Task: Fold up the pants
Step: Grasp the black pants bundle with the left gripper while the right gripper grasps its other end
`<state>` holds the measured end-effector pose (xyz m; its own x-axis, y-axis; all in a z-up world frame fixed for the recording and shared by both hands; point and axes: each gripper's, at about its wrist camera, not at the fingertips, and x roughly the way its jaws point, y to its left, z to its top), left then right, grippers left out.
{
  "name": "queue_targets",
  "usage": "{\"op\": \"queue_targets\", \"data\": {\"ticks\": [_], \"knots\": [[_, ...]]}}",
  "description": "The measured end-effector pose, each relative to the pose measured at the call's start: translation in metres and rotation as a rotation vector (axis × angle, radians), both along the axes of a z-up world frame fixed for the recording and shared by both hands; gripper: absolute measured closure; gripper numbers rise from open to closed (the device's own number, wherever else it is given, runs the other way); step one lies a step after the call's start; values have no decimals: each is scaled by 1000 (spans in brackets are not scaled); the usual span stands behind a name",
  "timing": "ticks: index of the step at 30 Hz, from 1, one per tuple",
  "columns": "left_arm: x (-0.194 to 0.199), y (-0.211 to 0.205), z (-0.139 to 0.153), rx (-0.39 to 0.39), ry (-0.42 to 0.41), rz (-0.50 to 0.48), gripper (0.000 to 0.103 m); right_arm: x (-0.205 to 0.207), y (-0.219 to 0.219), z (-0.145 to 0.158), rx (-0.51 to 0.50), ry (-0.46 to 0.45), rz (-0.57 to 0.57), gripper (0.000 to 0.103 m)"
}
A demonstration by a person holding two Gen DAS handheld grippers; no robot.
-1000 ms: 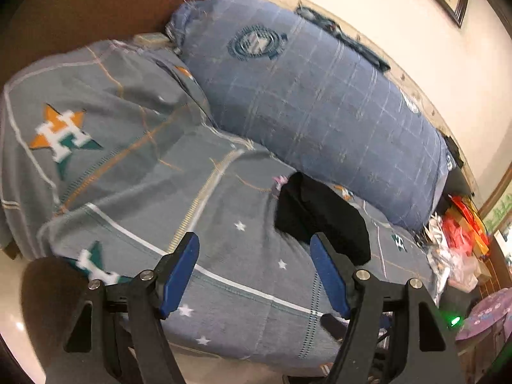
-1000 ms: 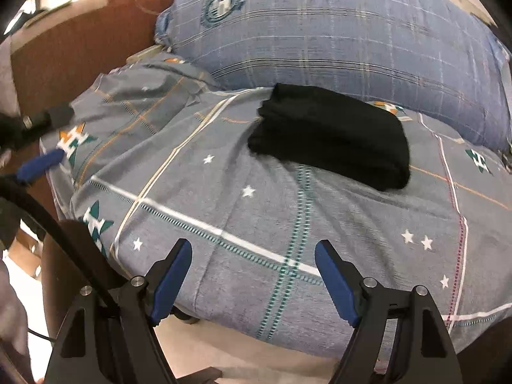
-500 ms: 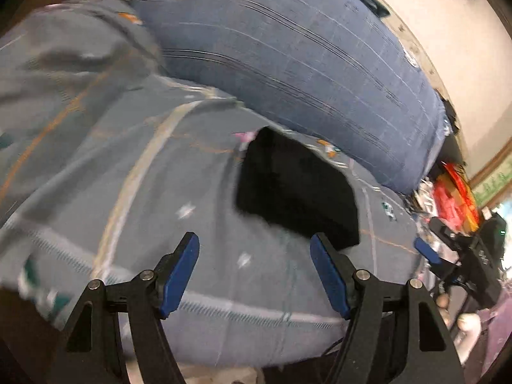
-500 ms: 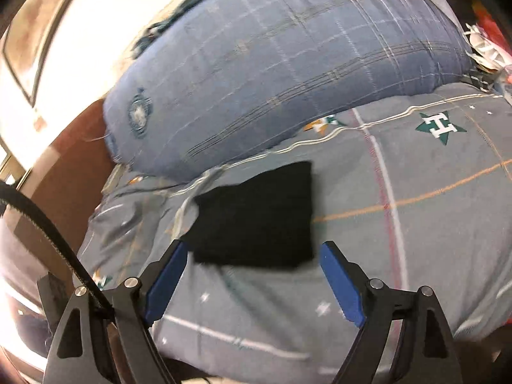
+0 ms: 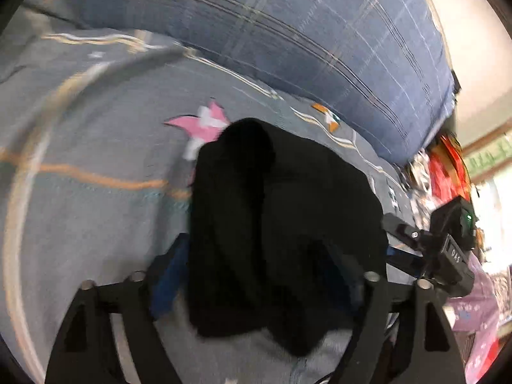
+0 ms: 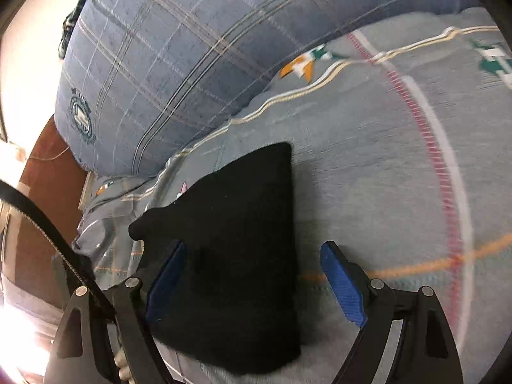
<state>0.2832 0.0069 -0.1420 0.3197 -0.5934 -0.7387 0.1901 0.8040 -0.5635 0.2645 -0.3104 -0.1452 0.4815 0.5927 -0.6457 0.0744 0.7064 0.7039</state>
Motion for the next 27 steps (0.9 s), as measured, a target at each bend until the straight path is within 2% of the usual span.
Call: {"op": "queue_targets", "data": {"ticks": [1,2,3,4,5,6,8,9,10,11,16,19,22,27], "knots": [[3,-5,1,-9,-11,-14,5,4,3,-4,14,-5,13,14],[3,-11,2,0,-13,-18,4,5,6,-4,20,-22,17,14],[2,-19,3,47,-21,-23,4,5,10,-4,29,-37,28,14],[-2,-26,5,98,-38,-23,14,7,15,-4,34,-38,47,15],[-7,-29,8,119,-50,-18,29,6,20,-2,17,-47,58,22],[-13,-31,12,122,-58,-19,33,1,24,3,-4,-72,69,28],[-22,-27,19,102,-67,-16,49,-6,27,17,-23,-113,87,50],[-28,-24,25,88,-67,-10,51,-12,27,27,-29,-138,93,55],[-32,-21,29,76,-67,-4,54,-16,27,37,-20,-162,103,64],[-36,-19,36,60,-68,0,54,-20,27,47,-1,-183,113,66],[-44,-12,77,8,-129,52,54,-25,24,98,24,-300,123,67],[-35,-8,89,-11,-130,73,54,-22,19,114,37,-332,120,67],[-25,-10,88,26,-131,91,54,-15,12,109,77,-318,103,67],[0,-11,47,105,-54,138,54,9,15,75,112,-252,104,67]]}}
